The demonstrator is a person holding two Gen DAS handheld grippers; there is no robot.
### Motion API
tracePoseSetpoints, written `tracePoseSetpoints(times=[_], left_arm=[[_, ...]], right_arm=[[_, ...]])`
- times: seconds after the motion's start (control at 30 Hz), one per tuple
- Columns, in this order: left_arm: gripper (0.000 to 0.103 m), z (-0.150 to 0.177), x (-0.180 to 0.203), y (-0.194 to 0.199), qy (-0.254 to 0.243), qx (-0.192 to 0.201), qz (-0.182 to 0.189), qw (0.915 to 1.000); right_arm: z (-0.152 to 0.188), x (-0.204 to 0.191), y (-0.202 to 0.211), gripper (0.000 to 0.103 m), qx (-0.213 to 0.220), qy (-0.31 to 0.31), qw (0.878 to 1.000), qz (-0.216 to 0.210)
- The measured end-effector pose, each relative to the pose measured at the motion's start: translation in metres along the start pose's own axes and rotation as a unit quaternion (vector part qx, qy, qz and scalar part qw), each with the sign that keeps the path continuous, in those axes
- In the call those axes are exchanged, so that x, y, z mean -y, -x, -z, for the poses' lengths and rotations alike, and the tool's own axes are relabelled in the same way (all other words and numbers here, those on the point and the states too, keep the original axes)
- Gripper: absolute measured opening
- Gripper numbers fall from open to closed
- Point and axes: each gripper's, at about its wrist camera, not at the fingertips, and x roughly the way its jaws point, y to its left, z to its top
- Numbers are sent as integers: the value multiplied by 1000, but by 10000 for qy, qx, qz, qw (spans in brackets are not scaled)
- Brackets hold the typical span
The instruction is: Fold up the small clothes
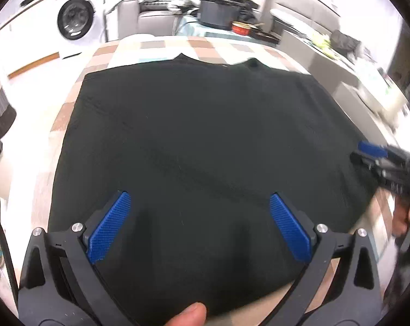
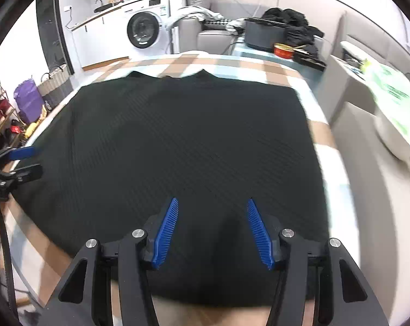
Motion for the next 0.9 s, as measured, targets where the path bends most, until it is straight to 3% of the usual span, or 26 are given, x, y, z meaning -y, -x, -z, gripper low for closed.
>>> tracePoseSetpoints(times=[0.17, 0.23, 0.33, 0.4, 0.5, 0.57, 0.67, 0.9], left_arm=[[102, -18, -5, -27, -56, -249, -653, 9975], [102, -17, -10, -35, -69, -426, -729, 9964], [102, -15, -13, -35, -222, -416, -635, 9969], [102, -14, -13, -33, -299, -436, -633, 9966], [102, -16, -12, -33, -255, -468, -573, 9969], [102, -19, -15, -30, -22, -440, -433, 9981], [102, -33, -20, -23, 276, -242, -73, 9993], [102, -70, 2, -48, 38, -206, -98, 9997]], right_arm=[[-18, -19, -42, 55, -405, 116, 9989, -179], [-17, -23, -42, 56, -287, 438, 9986, -42], [-16, -1, -44, 62, -249, 393, 9987, 222], [-13, 29, -43, 65, -279, 30, 9991, 315], [-11, 53, -35, 64, -246, -295, 9986, 373], [-15, 51, -34, 64, -262, -197, 9979, 555], [-24, 41, -32, 64, -200, -178, 9989, 383], [-63, -5, -60, 64, -155, 54, 9995, -268]])
